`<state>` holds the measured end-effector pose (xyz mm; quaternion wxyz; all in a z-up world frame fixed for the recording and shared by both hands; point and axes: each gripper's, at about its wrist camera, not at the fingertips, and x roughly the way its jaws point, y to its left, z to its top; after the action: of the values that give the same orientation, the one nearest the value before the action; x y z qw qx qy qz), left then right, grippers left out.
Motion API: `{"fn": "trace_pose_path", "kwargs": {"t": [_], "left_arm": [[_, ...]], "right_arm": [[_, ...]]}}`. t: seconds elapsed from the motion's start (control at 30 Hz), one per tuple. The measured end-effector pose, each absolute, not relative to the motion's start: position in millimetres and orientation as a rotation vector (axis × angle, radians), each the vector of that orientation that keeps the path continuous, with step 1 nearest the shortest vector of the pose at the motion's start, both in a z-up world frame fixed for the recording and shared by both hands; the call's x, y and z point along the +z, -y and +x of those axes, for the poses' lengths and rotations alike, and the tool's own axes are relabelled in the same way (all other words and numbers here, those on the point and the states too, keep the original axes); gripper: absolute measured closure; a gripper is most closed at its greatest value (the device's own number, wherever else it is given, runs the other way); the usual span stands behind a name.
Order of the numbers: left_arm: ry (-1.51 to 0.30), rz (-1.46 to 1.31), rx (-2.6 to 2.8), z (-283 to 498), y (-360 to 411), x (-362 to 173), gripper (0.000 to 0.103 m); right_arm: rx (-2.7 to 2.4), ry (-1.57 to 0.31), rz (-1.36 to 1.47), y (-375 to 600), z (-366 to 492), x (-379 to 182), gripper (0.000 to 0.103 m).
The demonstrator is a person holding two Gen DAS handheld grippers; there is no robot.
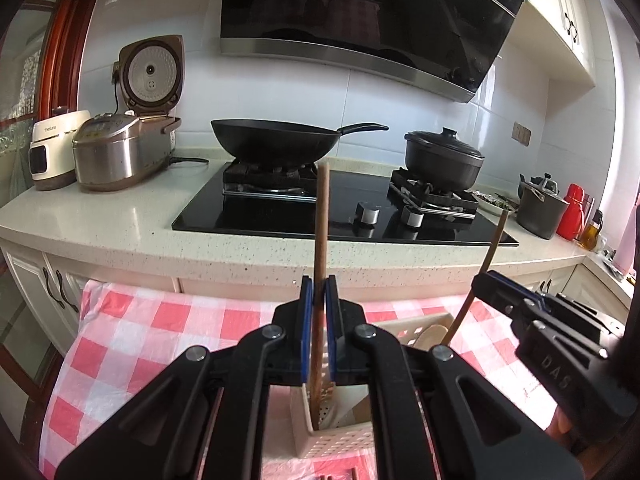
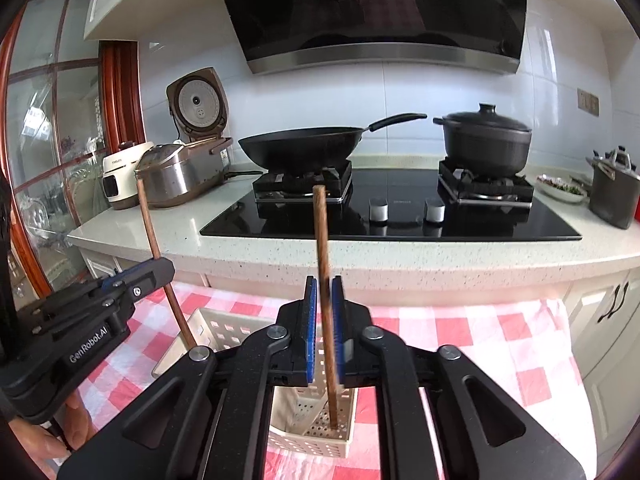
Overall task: Organize utensils
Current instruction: 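Open both grippers to release their chopsticks into the caddy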
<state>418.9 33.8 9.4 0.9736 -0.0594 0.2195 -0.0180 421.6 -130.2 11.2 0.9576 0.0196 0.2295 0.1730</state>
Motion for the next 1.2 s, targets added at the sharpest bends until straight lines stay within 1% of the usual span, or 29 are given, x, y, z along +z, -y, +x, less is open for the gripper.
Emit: {"fn": "trace_pose_path", "kwargs": {"t": [0.07, 0.1, 0.13, 0.17, 0.23, 0.27, 0.3, 0.33, 0.37, 0.43, 0.53, 0.6, 0.77, 1.0, 1.2], "left_arm": [[-0.444, -0.124, -0.034, 416.5, -36.5, 9.7, 0.085], [-0.438, -0.125, -0.031, 413.7, -37.3, 11.4, 0.075], [-0.425, -0.129, -0.027, 409.1, -39.9, 13.1, 0.067], [-0.416, -0.132, -0.024, 405.2, -41.6, 15.9, 0.064], [-0.399, -0.135, -0.016, 395.0, -46.6, 20.2, 0.053], [-0.389, -0.136, -0.009, 388.0, -49.9, 21.9, 0.049], [-0.379, -0.137, 0.002, 379.7, -53.3, 23.7, 0.041], [-0.367, -0.138, 0.015, 370.6, -56.6, 25.1, 0.036], [-0.354, -0.139, 0.029, 358.9, -60.1, 25.9, 0.034], [-0.349, -0.135, 0.047, 337.9, -65.3, 25.1, 0.026], [-0.346, -0.145, 0.074, 298.7, -73.6, 16.8, 0.02], [-0.348, -0.153, 0.083, 276.8, -77.8, 9.5, 0.019], [-0.34, -0.146, 0.117, 229.1, -80.0, -13.3, 0.019], [-0.389, -0.153, 0.1, 200.4, -75.5, -44.6, 0.019], [-0.412, -0.167, 0.088, 190.6, -75.6, -63.7, 0.019]], "right_arm": [[0.351, -0.459, 0.033, 131.7, 418.5, 13.7, 0.075], [0.353, -0.449, 0.039, 134.5, 416.0, 16.1, 0.057], [0.354, -0.435, 0.047, 136.7, 412.8, 18.5, 0.053], [0.355, -0.424, 0.053, 140.0, 408.6, 21.3, 0.053], [0.354, -0.412, 0.06, 145.8, 400.5, 25.7, 0.053], [0.355, -0.404, 0.066, 149.4, 395.1, 27.8, 0.053], [0.36, -0.392, 0.076, 153.9, 386.3, 30.1, 0.053], [0.366, -0.382, 0.084, 157.8, 378.7, 31.4, 0.053], [0.37, -0.372, 0.09, 161.7, 370.4, 32.1, 0.053], [0.375, -0.36, 0.108, 170.0, 350.2, 30.9, 0.053], [0.384, -0.355, 0.116, 177.4, 319.6, 21.7, 0.053], [0.385, -0.364, 0.102, 178.0, 301.8, 12.8, 0.053], [0.379, -0.389, 0.092, 177.0, 268.8, -15.1, 0.053], [0.35, -0.516, 0.124, 174.7, 261.4, -65.8, 0.059], [0.324, -0.594, 0.146, 174.3, 265.0, -91.9, 0.063]]}}
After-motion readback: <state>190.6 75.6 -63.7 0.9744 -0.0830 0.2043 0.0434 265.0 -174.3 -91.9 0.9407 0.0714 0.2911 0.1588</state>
